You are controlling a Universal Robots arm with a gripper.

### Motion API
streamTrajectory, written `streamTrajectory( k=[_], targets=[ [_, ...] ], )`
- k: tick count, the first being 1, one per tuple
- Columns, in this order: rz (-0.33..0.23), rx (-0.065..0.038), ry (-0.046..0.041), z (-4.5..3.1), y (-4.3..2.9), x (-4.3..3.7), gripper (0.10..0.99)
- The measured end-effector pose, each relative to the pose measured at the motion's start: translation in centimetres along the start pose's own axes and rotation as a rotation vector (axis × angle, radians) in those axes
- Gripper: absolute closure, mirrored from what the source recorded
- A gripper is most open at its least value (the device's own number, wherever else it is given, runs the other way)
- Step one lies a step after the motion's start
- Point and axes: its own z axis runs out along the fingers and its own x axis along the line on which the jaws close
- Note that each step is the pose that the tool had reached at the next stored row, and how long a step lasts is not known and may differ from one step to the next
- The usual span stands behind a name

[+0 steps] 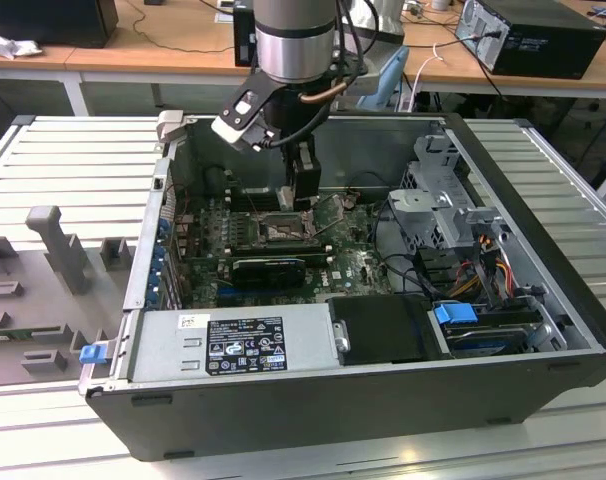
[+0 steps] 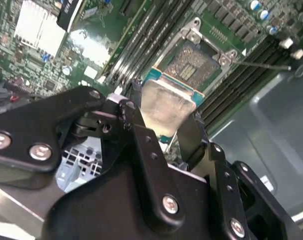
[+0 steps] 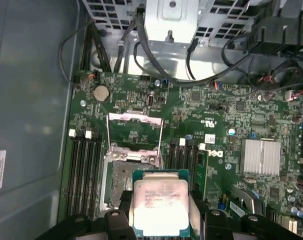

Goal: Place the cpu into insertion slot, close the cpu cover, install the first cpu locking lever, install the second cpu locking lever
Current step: 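Place the cpu into insertion slot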

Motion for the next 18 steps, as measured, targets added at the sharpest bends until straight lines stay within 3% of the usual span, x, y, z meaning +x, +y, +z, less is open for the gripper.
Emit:
streamTrajectory(
  k=[14, 18],
  targets=[
    [0.000, 0.000, 0.0035, 2.46, -0.58, 0.86, 0.557],
    [0.011, -0.001, 0.0025, 3.53, -0.75, 1.31, 0.557]
  ],
)
